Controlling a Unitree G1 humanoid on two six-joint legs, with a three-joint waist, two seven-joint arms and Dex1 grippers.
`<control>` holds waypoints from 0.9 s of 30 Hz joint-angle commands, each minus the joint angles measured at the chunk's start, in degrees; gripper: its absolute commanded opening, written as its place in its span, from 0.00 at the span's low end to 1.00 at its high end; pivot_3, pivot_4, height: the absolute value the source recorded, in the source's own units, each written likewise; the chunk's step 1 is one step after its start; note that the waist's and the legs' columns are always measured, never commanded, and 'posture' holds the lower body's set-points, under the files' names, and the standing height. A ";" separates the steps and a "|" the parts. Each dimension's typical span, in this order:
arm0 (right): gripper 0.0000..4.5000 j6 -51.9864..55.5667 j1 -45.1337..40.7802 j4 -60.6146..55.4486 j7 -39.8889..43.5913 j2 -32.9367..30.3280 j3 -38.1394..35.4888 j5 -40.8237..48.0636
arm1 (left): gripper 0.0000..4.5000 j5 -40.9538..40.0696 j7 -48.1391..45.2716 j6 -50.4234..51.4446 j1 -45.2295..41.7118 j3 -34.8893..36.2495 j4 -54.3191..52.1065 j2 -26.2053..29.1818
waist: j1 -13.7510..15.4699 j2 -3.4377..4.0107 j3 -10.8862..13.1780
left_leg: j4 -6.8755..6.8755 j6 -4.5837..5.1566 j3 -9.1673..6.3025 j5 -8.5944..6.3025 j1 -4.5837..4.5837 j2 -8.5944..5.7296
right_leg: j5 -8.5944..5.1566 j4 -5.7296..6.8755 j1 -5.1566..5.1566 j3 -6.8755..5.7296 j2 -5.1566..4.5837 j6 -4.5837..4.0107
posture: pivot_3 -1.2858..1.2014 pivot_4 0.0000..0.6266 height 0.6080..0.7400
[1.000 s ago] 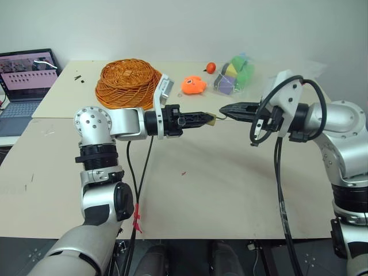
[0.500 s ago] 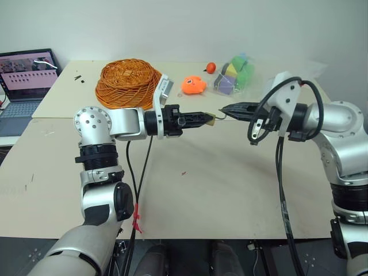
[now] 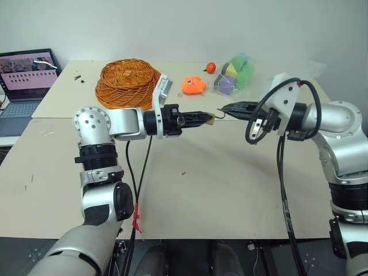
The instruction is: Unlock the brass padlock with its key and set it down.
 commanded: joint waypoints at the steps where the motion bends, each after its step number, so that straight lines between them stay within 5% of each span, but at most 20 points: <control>1: 0.02 1.01 -2.34 -0.42 1.06 -2.89 -4.66 2.43 | 0.00 -0.77 -1.36 0.22 2.17 -0.99 -2.18 2.75 | 0.03 0.00 0.00 | -0.01 0.00 0.00 0.00 0.00 0.00 | 0.00 0.00 -0.01 0.00 0.00 0.00 | 0.52 0.24 1.00; 18: 0.02 8.93 -7.14 -3.91 -1.91 -4.02 -7.46 8.52 | 0.00 10.79 -0.44 -1.26 11.70 -7.49 0.42 0.64 | 0.17 0.00 0.00 | 0.00 0.01 0.00 0.00 -0.02 -0.02 | 0.00 0.00 0.00 0.00 -0.03 0.00 | 0.52 0.24 1.00; 27: 0.02 11.96 -2.13 -8.14 0.16 -5.62 -6.80 11.38 | 0.00 14.60 -1.77 -0.69 12.56 -7.78 0.46 -0.99 | 0.14 -0.01 0.00 | 0.00 0.04 0.00 -0.02 -0.02 -0.04 | 0.00 0.00 0.01 0.00 -0.06 0.00 | 0.52 0.24 1.00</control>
